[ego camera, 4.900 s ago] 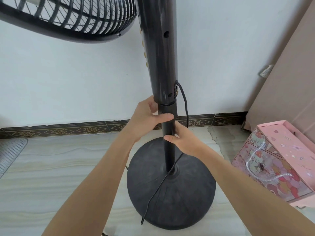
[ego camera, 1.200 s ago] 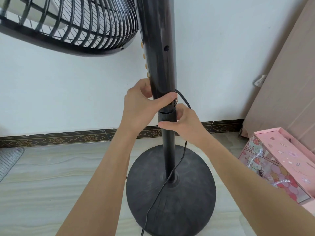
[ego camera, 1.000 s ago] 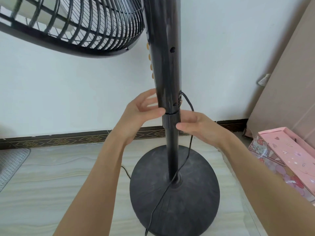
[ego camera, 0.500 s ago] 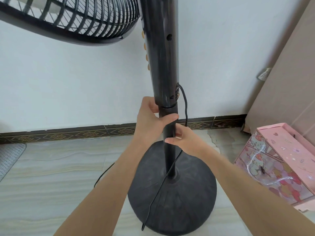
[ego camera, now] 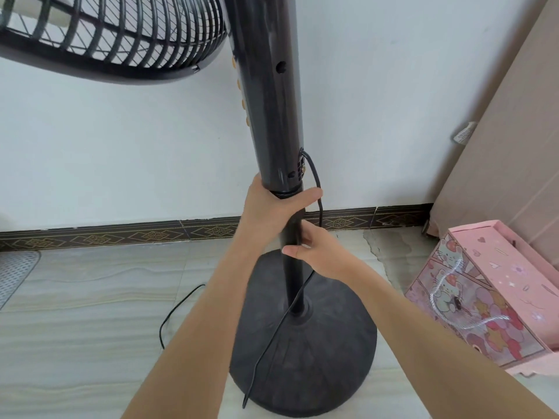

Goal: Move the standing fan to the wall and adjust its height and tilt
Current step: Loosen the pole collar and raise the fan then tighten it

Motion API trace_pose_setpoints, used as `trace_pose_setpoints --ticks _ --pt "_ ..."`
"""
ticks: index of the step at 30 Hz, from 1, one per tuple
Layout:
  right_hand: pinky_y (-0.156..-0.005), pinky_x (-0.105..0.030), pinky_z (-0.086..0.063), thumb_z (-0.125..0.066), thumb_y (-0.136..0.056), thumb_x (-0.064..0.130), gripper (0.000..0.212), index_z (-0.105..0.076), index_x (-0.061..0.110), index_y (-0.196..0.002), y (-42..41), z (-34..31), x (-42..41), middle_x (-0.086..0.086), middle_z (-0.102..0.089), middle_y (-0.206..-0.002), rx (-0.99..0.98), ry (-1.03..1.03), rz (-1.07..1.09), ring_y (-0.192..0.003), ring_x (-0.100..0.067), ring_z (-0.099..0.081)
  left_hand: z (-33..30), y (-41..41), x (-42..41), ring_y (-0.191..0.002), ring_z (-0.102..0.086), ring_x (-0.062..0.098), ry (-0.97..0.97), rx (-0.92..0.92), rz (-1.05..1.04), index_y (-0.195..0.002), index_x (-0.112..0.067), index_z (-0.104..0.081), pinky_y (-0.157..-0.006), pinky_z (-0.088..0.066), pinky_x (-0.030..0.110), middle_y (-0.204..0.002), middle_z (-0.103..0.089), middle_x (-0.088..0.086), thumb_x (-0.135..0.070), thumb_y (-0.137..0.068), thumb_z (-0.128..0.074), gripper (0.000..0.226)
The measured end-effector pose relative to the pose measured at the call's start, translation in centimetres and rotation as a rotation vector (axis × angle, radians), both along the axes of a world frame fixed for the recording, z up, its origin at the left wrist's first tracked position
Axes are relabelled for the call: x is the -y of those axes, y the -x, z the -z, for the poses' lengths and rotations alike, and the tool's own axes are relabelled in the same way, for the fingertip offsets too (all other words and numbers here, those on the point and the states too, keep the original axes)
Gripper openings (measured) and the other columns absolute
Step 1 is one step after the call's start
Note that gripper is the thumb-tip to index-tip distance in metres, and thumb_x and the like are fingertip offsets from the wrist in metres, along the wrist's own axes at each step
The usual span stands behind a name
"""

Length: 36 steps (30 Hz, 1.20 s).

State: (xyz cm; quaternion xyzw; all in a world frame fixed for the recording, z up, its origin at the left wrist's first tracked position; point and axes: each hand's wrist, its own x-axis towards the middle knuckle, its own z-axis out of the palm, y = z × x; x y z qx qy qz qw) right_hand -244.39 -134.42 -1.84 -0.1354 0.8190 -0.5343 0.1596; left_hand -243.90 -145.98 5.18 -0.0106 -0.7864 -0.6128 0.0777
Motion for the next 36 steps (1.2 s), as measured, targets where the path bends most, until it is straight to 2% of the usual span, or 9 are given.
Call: trace_pose_setpoints --ticks 4,6,10,16,21,24,28,31,36 --pt "-0.106 -0.038 -0.037 -0.059 -0.088 0.016 0.038 -0.047 0.019 -0.124 0.2 0.1 -0.3 0.001 -0.057 -0.126 0.006 -0.011 -0.024 -0.119 -0.017 -0.051 -0.4 -0.1 3.2 -0.102 -0.065 0.016 0.031 0.083 0.316 -0.112 -0.014 -0.061 -0.091 -0.051 0.033 -0.108 -0.070 0.003 -0.013 -0.074 -0.069 0.039" --pt "-0.104 -0.035 -0.037 -0.059 -0.088 0.016 0.039 -0.047 0.019 -0.125 0.3 0.2 -0.3 0.003 -0.058 -0.123 0.006 -0.003 -0.024 -0.115 -0.015 -0.052 -0.5 -0.3 3.1 -0.092 -0.066 0.008 0.114 0.014 0.196 -0.101 -0.016 -0.063 -0.085 -0.052 0.027 -0.097 -0.072 -0.003 -0.010 -0.071 -0.076 0.033" --pt "-0.100 -0.031 -0.036 -0.060 -0.087 0.017 0.041 -0.047 0.019 -0.126 0.3 0.3 -0.3 0.002 -0.058 -0.126 0.002 0.015 -0.028 -0.113 -0.012 -0.051 0.4 -0.9 -0.3 -0.071 -0.057 -0.005 0.164 -0.104 -0.242 -0.098 -0.014 -0.048 -0.061 -0.045 0.011 -0.083 -0.060 -0.012 -0.026 -0.059 -0.084 0.054" --pt "-0.100 -0.030 -0.036 -0.059 -0.088 0.016 0.041 -0.047 0.019 -0.126 0.4 0.5 -0.4 0.005 -0.057 -0.120 0.010 0.035 -0.028 -0.114 -0.013 -0.051 0.2 -1.1 1.8 -0.092 -0.063 0.007 0.014 -0.005 0.166 -0.104 -0.016 -0.052 -0.084 -0.051 0.021 -0.097 -0.066 -0.004 0.002 -0.080 -0.064 0.033" --pt "-0.105 -0.036 -0.037 -0.060 -0.087 0.017 0.041 -0.047 0.018 -0.126 0.1 0.1 -0.2 0.001 -0.057 -0.126 0.018 0.022 -0.019 -0.117 -0.015 -0.051 0.1 -1.2 0.5 -0.079 -0.056 -0.005 0.186 -0.100 -0.125 -0.102 -0.015 -0.045 -0.065 -0.045 0.010 -0.088 -0.057 -0.014 -0.022 -0.062 -0.082 0.055" --pt "-0.107 -0.042 -0.038 -0.061 -0.087 0.020 0.042 -0.045 0.018 -0.126 -0.1 -0.3 0.0 -0.002 -0.057 -0.128 0.019 0.000 -0.020 -0.119 -0.019 -0.052 -0.5 -1.0 0.5 -0.084 -0.059 0.001 0.090 -0.065 -0.091 -0.105 -0.018 -0.044 -0.071 -0.049 0.020 -0.093 -0.060 -0.009 -0.022 -0.063 -0.082 0.056" --pt "-0.099 -0.033 -0.040 -0.066 -0.083 0.026 0.049 -0.043 0.021 -0.126 0.1 -0.7 0.3 0.005 -0.056 -0.121 0.024 0.006 0.011 -0.109 -0.012 -0.051 -1.7 -0.3 -0.2 -0.088 -0.059 -0.002 0.048 -0.129 -0.100 -0.115 -0.021 -0.043 -0.075 -0.052 0.018 -0.095 -0.058 -0.017 -0.019 -0.064 -0.082 0.065" --pt "-0.090 -0.032 -0.046 -0.067 -0.081 0.029 0.036 -0.053 0.018 -0.112 0.7 -1.1 0.8 0.002 -0.064 -0.108 0.011 -0.029 0.057 -0.097 -0.015 -0.059 -1.5 -0.2 -1.0 -0.080 -0.056 -0.013 0.040 -0.167 -0.177 -0.112 -0.025 -0.042 -0.070 -0.047 0.006 -0.090 -0.054 -0.024 -0.022 -0.064 -0.083 0.063" --pt "-0.090 -0.032 -0.043 -0.066 -0.082 0.026 0.041 -0.052 0.015 -0.118 1.0 -1.2 1.5 -0.004 -0.064 -0.115 0.075 -0.064 0.069 -0.104 -0.021 -0.058 -1.4 0.4 -0.8 -0.085 -0.057 -0.004 0.011 -0.145 -0.219 -0.106 -0.022 -0.044 -0.075 -0.049 0.016 -0.089 -0.056 -0.020 -0.019 -0.061 -0.085 0.061"
